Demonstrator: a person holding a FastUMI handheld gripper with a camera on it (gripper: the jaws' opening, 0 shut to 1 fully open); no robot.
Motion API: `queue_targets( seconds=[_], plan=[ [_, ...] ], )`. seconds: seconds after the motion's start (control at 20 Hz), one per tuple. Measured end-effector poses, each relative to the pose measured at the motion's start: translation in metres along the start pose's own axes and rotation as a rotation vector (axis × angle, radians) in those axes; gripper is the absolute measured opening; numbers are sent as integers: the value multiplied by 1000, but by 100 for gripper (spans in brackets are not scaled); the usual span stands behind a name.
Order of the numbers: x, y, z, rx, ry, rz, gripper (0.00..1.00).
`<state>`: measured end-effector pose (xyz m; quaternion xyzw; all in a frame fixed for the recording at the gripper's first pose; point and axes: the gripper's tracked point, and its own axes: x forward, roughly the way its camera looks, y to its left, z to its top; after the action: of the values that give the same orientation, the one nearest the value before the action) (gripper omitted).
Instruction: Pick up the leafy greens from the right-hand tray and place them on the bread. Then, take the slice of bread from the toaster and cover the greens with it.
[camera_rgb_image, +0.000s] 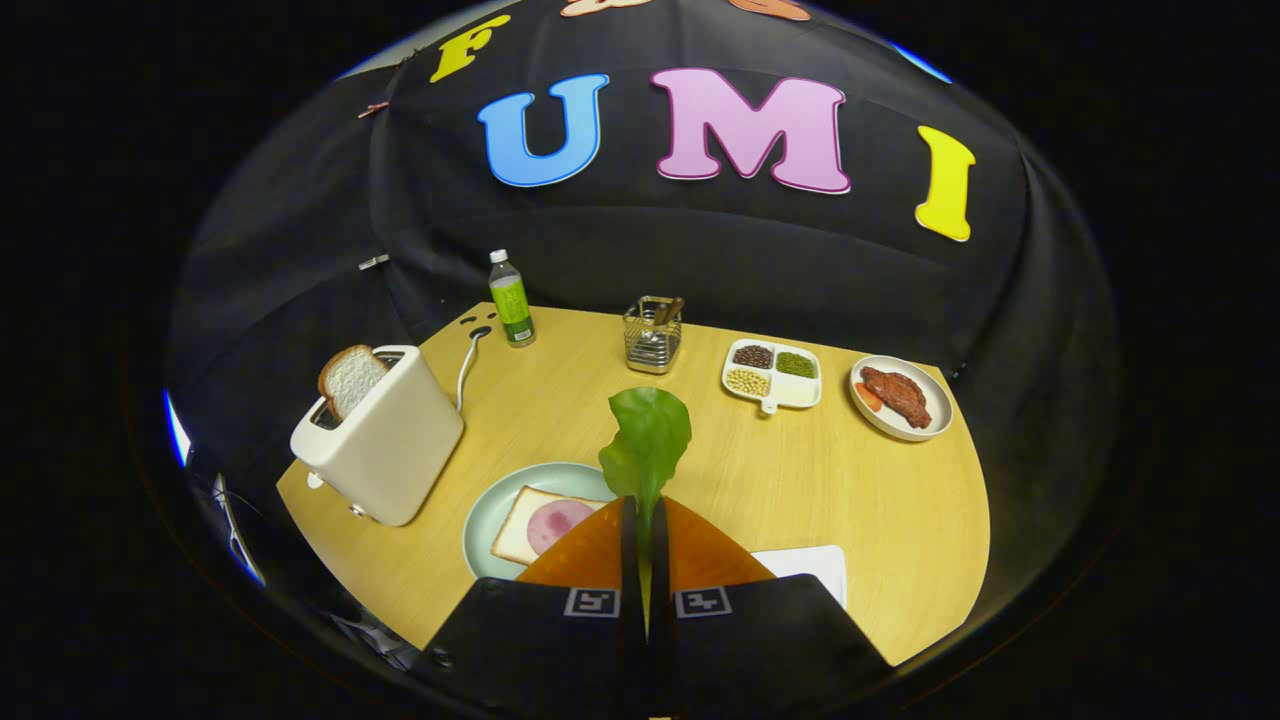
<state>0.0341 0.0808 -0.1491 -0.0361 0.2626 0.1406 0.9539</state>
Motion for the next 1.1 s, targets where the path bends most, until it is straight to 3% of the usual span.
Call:
queue_targets(
  seconds=[0.5,1.1],
  plan=[
    [49,67,-27,-60,69,69,7],
    [90,84,-51,-89,149,34,21]
  ],
)
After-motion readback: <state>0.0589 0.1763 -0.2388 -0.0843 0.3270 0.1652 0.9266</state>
